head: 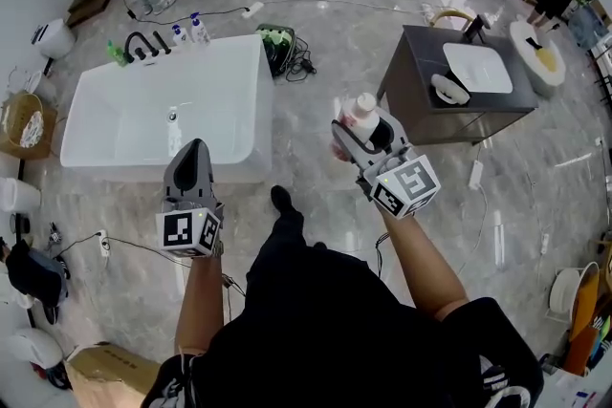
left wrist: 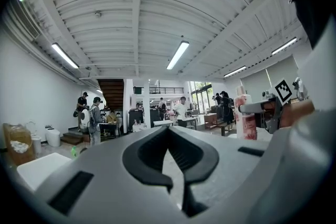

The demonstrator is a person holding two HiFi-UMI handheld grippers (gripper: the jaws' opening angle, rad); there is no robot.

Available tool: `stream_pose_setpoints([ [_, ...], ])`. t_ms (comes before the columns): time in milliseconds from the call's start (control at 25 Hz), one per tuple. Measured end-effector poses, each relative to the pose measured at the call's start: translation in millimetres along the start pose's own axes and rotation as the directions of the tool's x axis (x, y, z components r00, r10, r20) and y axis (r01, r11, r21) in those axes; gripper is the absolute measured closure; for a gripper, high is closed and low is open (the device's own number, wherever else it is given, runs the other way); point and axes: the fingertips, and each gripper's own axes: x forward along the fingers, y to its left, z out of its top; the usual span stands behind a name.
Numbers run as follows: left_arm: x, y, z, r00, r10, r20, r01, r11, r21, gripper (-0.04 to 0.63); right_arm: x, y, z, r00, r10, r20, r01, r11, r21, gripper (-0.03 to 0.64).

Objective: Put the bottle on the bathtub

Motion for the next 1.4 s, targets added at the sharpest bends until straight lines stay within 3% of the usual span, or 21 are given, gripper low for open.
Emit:
stream_pose_setpoints([
  [400, 104.3, 54.3, -27.6, 1.0, 0.005, -0.006, -0.005, 0.999, -0.032, 0.586, 105.2, -53.9, -29.0, 0.998, 0.04, -0.04, -0.04, 0.999, 0.001, 0.388],
  [920, 270.2, 183.3, -57.9, 0.999, -0.005, -0.05, 0.002, 0.998, -0.063, 0.586, 336.4, -136.9, -70.4, 0.988, 0.119, -0.101, -0.118, 0.993, 0.013, 0.388],
  [1400, 345.3, 273.4, -53.5, 1.0, -0.001, -0.012, 0.0, 0.999, -0.042, 0.586, 519.4, -171.1, -63.3, 0.972, 0.217, -0.093, -0.224, 0.972, -0.072, 0.387],
])
